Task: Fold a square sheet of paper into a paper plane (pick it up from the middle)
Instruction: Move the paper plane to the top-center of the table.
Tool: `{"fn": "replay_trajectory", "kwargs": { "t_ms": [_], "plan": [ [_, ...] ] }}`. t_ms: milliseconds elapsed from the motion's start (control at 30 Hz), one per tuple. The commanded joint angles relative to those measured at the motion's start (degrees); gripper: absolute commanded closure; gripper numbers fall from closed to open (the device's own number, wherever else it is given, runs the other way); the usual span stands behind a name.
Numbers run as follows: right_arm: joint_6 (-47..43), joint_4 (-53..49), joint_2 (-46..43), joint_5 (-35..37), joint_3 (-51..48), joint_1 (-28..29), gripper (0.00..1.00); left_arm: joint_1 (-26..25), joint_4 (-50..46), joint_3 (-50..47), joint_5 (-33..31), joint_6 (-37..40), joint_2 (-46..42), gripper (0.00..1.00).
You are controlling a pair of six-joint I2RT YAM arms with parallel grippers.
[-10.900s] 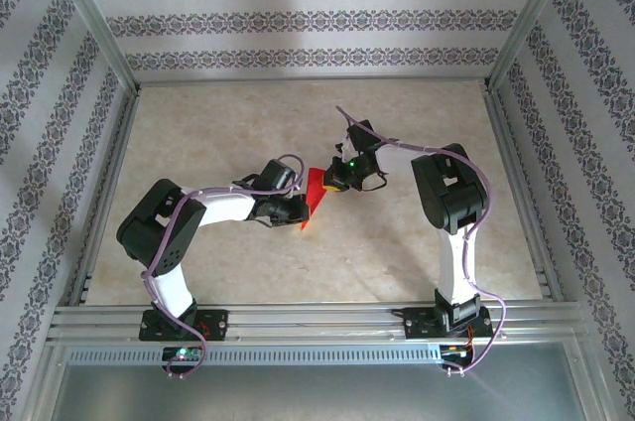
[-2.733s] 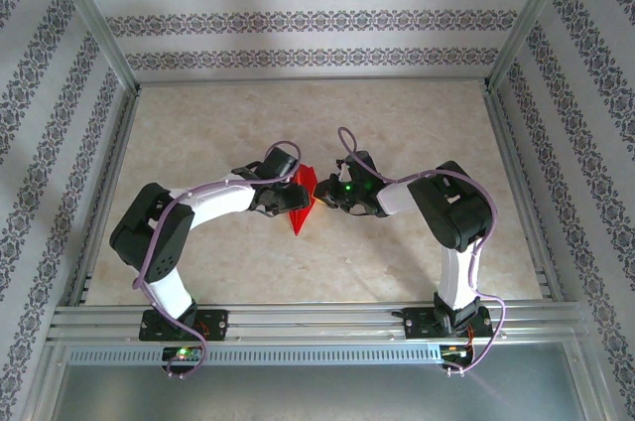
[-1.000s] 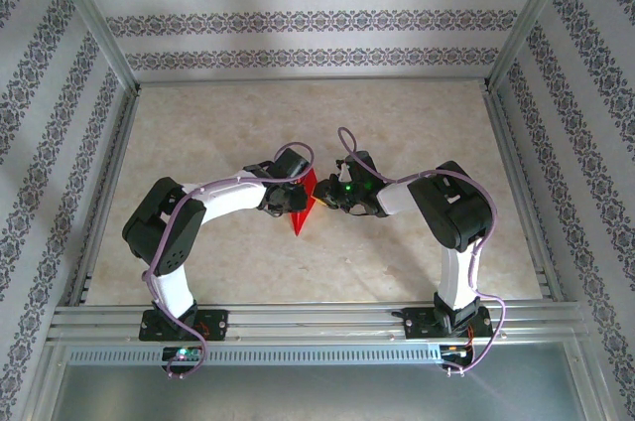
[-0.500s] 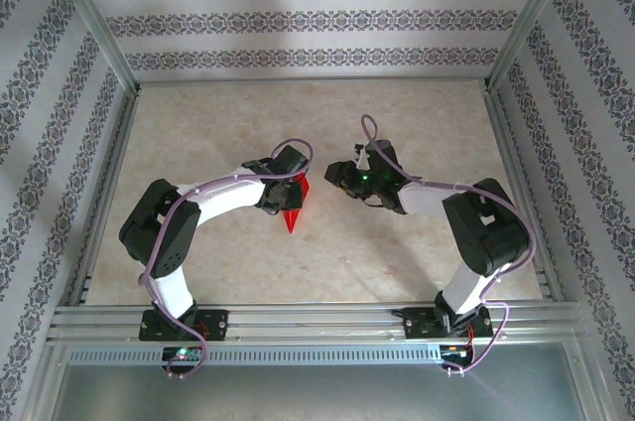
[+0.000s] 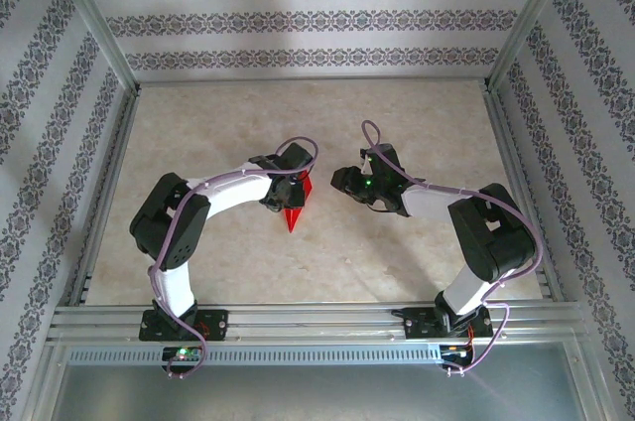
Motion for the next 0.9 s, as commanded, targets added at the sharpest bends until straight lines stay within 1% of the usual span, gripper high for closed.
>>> {"fn": "replay_trajectory", "kwargs": {
  "t_ms": [0, 367, 600, 700, 767, 867],
  "plan": [
    [-1.27, -0.55, -1.40, 1.36, -0.68, -0.36, 0.56, -0.27, -2.67, 1.08, -0.18, 0.92, 0.83, 0.84],
    [-1.19, -0.77, -1.93, 1.45, -0.68, -0.43, 0.56, -0.36, -2.67, 2.55, 1.22, 0.57, 2.71, 0.79],
    [-1.10, -0.81, -2.10, 1.49, -0.83, -0.54, 0.56, -0.44, -3.54, 3.84, 1.09, 0.57, 3.87, 0.79],
    [-1.11, -0.78, -2.32, 1.73, -0.94, -0.54, 0.54, -0.42, -3.86, 4.21, 0.76, 0.49, 4.00, 0.84],
    [-1.47, -0.90, -2.62, 2.14, -1.10, -0.54, 0.53, -0.41, -4.17, 4.22, 0.23, 0.40, 3.81, 0.88],
    [-2.45, -1.83, -3.69, 3.45, -1.38, -0.54, 0.51, -0.35, -4.99, 4.25, -1.28, 0.48, 2.56, 0.91]
  ]
}}
